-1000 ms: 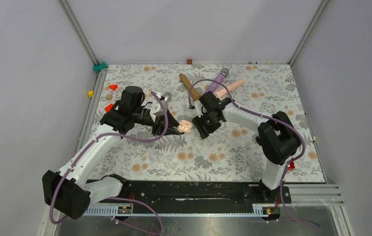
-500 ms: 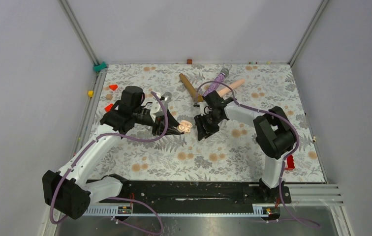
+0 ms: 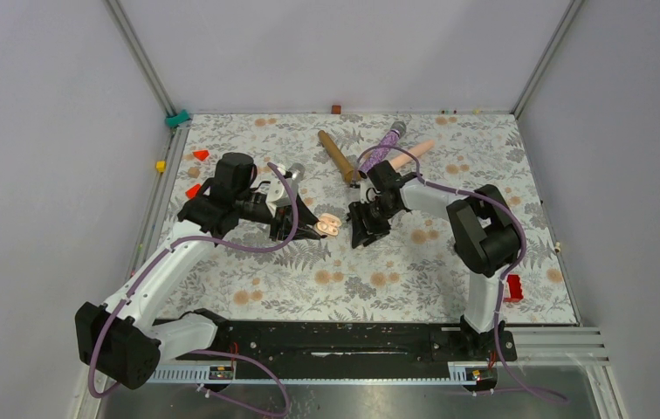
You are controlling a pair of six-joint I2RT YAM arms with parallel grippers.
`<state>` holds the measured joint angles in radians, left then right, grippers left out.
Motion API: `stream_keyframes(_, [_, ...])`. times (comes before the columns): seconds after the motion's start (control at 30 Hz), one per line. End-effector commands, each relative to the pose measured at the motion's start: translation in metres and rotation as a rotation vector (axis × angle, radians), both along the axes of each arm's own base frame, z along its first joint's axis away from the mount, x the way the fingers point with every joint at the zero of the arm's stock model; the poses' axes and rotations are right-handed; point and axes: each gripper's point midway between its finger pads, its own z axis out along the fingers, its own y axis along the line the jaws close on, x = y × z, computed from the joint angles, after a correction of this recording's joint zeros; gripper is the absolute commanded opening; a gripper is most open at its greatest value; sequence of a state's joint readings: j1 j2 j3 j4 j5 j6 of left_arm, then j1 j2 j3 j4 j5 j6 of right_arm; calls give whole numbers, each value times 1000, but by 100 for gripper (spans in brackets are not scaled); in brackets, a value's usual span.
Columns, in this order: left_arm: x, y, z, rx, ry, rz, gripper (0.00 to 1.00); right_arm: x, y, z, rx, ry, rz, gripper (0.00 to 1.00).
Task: Insert the wireless bluetooth earbuds into the charging case
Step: Pick up the earbud from the center of the board.
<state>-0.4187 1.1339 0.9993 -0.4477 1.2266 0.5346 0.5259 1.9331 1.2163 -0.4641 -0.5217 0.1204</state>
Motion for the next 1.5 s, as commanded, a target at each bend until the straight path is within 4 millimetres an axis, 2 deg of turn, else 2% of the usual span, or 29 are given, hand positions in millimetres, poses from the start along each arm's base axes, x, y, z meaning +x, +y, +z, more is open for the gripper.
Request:
stream_keyframes(0.0, [0,-1,12,-37,-63,-25,0,-1,5,-1,21,42,-18,51])
stream_keyframes(0.4, [1,-1,10,-35,-63,-24,0,-4,-3,-13,-27,55,-38,48])
stream_keyframes(0.6, [1,-1,10,-36,-65,-25,0,-2,-4,-18,-42,57,-40,39])
stream_keyframes(0.77, [2,-1,10,-35,-62,-26,0,3,-4,-12,-37,27,-31,31])
stream_keyframes(0.87, [1,-1,10,-36,-58,-27,0,9,-3,-1,-27,-24,-18,30])
stream_keyframes(1.1, [3,-3,8,-31,-39,-25,0,29,-11,51,-27,-241,40,30])
stream_keyframes(1.2, [7,-5,5,-30,-8,-16,0,35,-24,76,-63,-364,88,30])
stream_keyframes(1.47, [27,-18,-8,2,38,72,0,37,-69,136,-200,-672,220,30])
